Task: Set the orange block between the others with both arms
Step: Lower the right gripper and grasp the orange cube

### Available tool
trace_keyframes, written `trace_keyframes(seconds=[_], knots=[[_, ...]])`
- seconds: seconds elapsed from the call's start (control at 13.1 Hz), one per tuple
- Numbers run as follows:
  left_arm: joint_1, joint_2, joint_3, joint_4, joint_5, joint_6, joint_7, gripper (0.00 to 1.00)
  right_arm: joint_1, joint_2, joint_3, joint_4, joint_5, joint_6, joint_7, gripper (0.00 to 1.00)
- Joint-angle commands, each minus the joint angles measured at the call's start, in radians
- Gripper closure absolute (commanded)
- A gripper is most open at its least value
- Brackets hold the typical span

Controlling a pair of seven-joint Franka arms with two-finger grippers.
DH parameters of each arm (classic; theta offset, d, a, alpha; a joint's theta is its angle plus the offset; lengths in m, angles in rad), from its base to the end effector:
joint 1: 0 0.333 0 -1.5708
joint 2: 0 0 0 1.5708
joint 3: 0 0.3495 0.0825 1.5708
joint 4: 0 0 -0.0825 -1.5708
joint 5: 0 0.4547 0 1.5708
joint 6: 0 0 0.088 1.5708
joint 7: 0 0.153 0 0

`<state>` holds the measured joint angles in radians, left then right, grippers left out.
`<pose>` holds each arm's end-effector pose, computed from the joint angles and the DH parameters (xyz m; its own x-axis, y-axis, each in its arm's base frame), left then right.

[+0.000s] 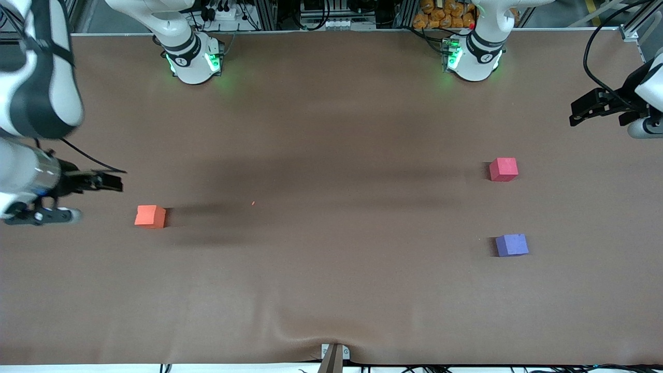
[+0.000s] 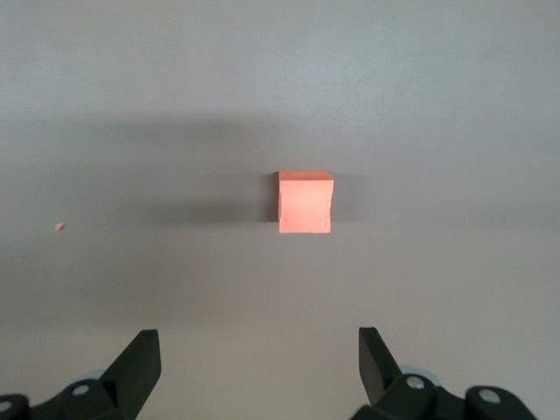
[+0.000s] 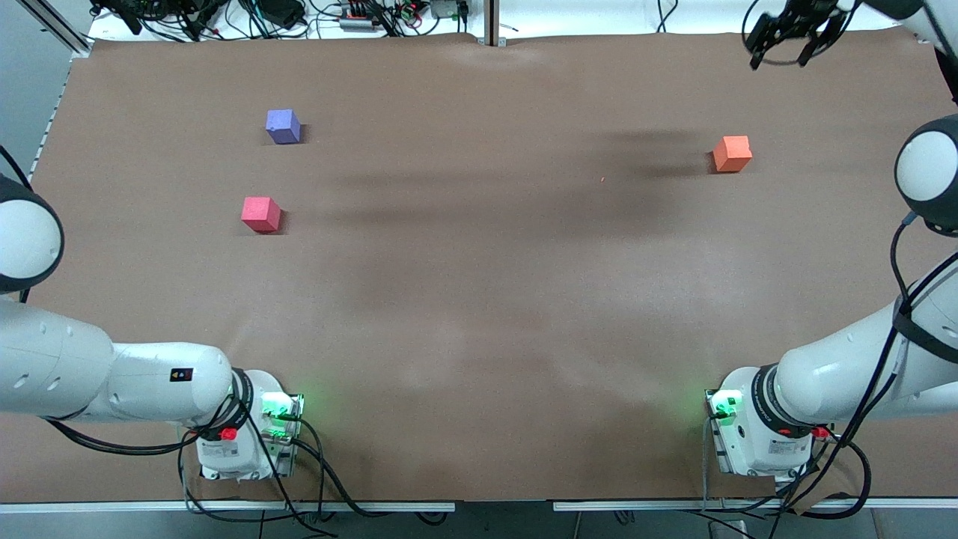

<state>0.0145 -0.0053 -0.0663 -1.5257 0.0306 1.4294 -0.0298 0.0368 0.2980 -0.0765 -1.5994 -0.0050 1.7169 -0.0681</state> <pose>0.6038 -0.0264 0.6279 0.9958 -0.0175 -0.0899 -0.0206 -0.9992 -0.0336 0.6972 -0.0243 0.4094 0.9832 0.0290 -0.1801 0.0323 -0.9994 0.0149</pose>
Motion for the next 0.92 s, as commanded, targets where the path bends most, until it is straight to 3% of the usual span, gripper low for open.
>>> trace_keyframes(seconds=[0.0, 0.31, 0.54, 0.84], knots=[[0.007, -0.008, -0.004, -0.013, -0.005, 0.014, 0.005, 0.0, -0.041, 0.032, 0.006, -0.099, 0.011, 0.113, 0.002, 0.0], [0.007, -0.008, -0.004, -0.034, -0.005, 0.04, 0.005, 0.0, -0.046, 0.148, 0.004, -0.119, 0.017, 0.229, 0.002, 0.0], [0.007, -0.008, -0.006, -0.036, -0.005, 0.043, 0.007, 0.0, -0.06, 0.173, 0.006, -0.226, 0.019, 0.416, -0.002, 0.0], [0.007, -0.007, -0.006, -0.039, -0.005, 0.043, 0.007, 0.0, -0.061, 0.239, 0.006, -0.232, 0.017, 0.481, -0.025, 0.0]])
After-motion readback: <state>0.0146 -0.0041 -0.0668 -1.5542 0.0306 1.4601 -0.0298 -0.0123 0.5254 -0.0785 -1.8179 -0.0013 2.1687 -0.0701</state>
